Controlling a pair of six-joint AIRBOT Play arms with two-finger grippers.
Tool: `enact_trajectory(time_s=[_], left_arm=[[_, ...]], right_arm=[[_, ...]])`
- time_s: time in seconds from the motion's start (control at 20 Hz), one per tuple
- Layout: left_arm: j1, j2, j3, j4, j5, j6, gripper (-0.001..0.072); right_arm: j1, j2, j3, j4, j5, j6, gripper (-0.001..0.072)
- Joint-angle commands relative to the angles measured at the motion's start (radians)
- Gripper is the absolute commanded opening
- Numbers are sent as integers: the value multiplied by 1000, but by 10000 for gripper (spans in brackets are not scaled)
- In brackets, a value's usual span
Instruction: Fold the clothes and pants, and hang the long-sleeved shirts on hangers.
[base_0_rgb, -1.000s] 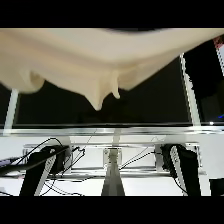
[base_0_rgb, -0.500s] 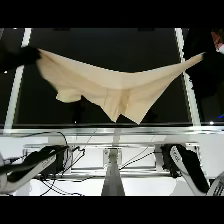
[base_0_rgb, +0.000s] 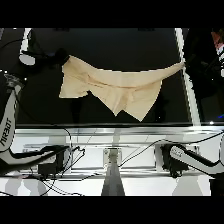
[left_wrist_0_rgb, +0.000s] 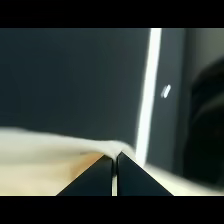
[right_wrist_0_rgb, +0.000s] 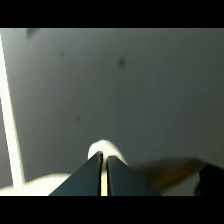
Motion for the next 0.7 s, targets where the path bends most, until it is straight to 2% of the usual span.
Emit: enact_trajectory(time_s=[0.0,0.05,0.1,0.15,0.2,0.3,0.45,0.65], left_arm=[[-21,-21,-1,-86,204,0,17],[-27,-21,-1,-85,235,0,45],[-31,-21,-1,-74,255,12,417],[-31,-22,-1,-60,261,32,687],[-30,-22,-1,-32,255,37,712],[-13,-22,-1,57,208,37,710],[52,-26,-1,180,48,37,696],[183,-89,18,211,-152,30,695]], right_arm=[[1,-30,-1,29,-195,1,10],[1,-30,-1,29,-216,1,13],[1,-30,-1,27,-230,1,137],[1,-30,-1,24,-233,1,456],[1,-30,-1,22,-227,1,712],[-1,-28,0,-19,-179,0,693],[0,-28,-1,-188,-79,0,693],[0,-28,-1,-239,44,1,692]])
